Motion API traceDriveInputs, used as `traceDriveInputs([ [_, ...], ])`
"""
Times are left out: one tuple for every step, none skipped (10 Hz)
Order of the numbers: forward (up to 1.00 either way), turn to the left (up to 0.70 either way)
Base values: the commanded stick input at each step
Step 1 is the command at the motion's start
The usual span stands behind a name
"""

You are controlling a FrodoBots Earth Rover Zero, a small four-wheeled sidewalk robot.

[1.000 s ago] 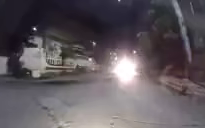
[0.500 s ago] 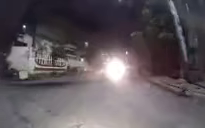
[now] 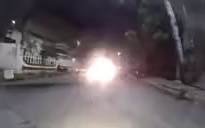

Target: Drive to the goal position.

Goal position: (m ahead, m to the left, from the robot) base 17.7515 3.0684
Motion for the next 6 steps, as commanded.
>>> traceDriveInputs([
  [0.7,-0.35],
  [0.7,-0.35],
  [0.7,-0.35],
  [0.7,-0.35],
  [0.7,-0.35],
  [0.7,-0.35],
])
